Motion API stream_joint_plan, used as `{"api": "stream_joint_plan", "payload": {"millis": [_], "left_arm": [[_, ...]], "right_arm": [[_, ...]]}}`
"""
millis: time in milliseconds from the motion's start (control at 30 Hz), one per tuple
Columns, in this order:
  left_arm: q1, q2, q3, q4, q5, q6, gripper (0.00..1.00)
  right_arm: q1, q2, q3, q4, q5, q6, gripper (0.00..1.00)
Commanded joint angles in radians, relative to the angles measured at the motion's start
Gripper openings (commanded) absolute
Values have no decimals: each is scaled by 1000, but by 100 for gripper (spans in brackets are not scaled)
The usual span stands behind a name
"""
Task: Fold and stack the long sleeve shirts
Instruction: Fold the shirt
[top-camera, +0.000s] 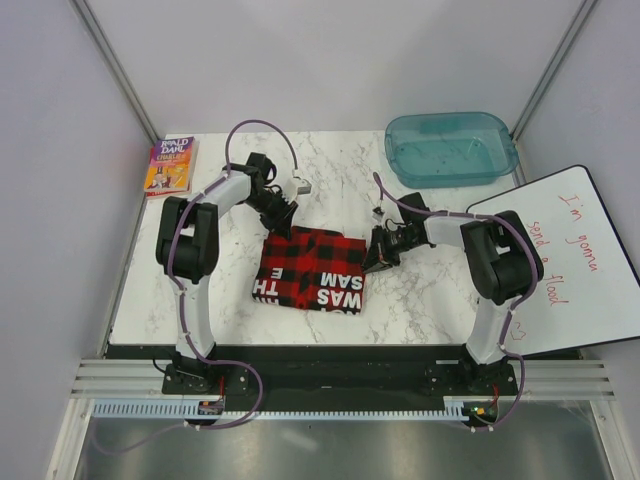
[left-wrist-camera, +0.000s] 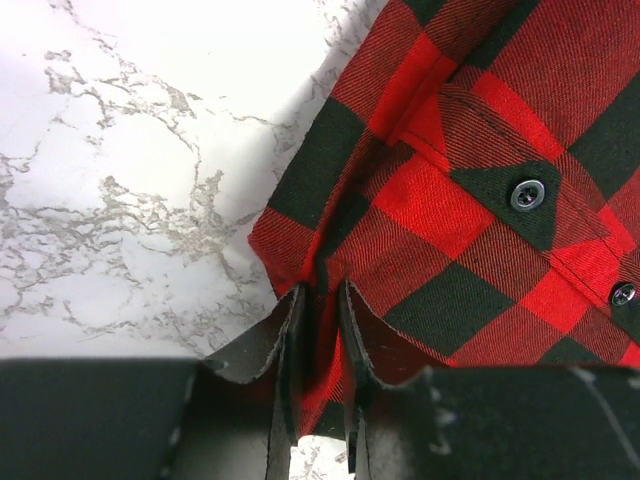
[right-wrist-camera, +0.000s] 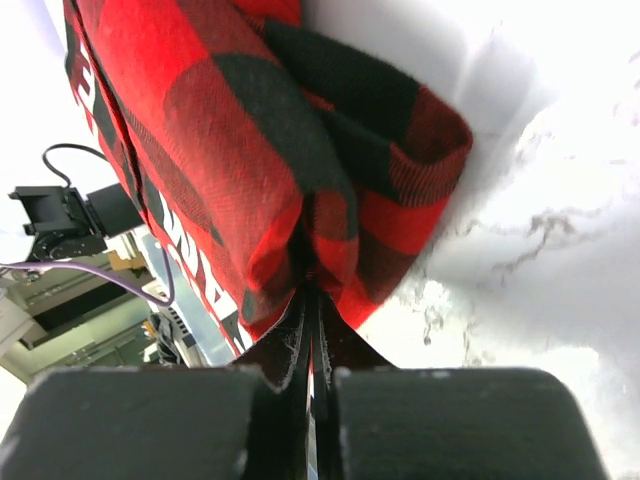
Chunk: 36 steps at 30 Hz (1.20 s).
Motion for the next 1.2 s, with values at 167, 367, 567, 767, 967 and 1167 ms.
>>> {"api": "stream_joint_plan", "payload": {"millis": [167, 367, 567, 767, 967, 1167], "left_arm": [[18, -49, 16, 7, -13, -26, 22], [19, -48, 23, 8, -21, -26, 14], [24, -46, 31, 21, -29, -35, 7], [24, -32, 45, 34, -40, -57, 8], [22, -94, 14, -10, 5, -38, 6], [5, -198, 6, -53, 82, -35, 4]], "right_arm": [[-21, -85, 57, -186, 84, -124, 0], [-22, -71, 60, -223, 126, -169, 0], [-22, -8, 97, -219, 170, -190, 0], [1, 47, 201, -177, 170, -169, 0], [-12, 66, 335, -297, 236, -304, 10], [-15, 30, 402, -375, 255, -430, 6]]}}
